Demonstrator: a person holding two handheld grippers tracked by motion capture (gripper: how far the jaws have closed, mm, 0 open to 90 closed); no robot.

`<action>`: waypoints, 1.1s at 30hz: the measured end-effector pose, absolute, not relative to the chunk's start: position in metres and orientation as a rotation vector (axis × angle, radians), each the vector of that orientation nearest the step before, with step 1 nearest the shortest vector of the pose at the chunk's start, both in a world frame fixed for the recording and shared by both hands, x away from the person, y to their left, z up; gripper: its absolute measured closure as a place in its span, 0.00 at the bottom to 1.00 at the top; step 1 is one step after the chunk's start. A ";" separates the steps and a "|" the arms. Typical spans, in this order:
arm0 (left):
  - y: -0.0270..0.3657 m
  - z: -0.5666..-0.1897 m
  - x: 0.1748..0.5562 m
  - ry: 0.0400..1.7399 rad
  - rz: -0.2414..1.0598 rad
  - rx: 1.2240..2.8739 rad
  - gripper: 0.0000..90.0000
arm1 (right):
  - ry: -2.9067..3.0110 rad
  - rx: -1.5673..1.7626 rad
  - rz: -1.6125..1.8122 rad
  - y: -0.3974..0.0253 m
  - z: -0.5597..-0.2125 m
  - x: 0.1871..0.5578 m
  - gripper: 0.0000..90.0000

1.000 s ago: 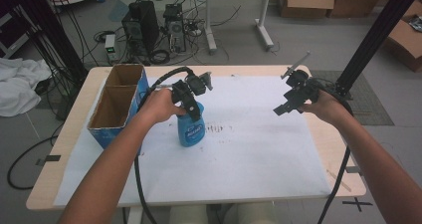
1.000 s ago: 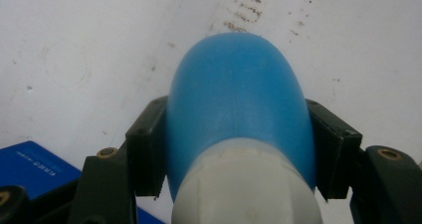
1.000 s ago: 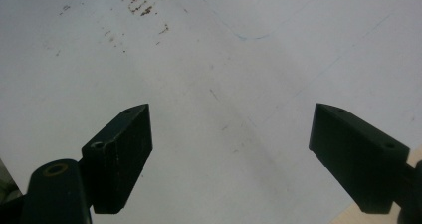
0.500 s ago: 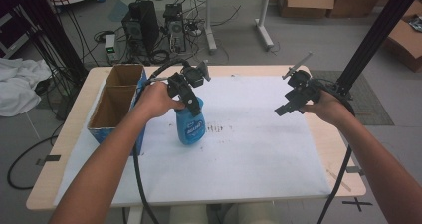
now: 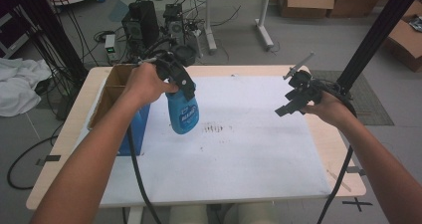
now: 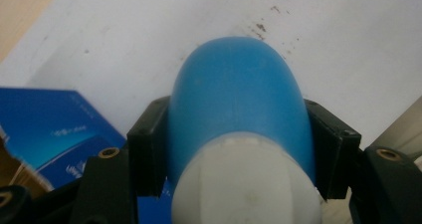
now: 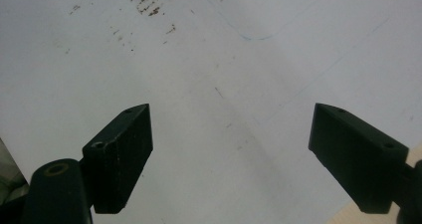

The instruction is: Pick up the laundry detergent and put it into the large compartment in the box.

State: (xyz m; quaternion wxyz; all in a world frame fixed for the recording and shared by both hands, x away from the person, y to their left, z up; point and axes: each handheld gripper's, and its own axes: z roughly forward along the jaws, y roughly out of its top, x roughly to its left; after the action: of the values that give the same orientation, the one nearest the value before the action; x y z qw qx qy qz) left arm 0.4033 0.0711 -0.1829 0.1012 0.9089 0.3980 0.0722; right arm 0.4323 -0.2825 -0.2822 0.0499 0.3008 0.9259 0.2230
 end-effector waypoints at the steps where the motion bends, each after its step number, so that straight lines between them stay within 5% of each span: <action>1: 0.074 -0.176 0.402 1.217 0.231 2.669 0.42 | 2.819 0.914 0.682 -0.283 -0.282 0.432 0.19; 33: 0.157 -0.077 0.384 1.816 0.428 2.302 0.42 | 2.822 0.875 0.719 -0.280 -0.280 0.432 0.19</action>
State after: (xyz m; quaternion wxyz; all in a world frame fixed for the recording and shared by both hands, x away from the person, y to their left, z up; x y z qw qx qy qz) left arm 0.3843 0.1570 -0.0765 0.0890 0.7737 0.6105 0.1440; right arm 0.4317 -0.2801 -0.2799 0.0502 0.2875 0.9269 0.2361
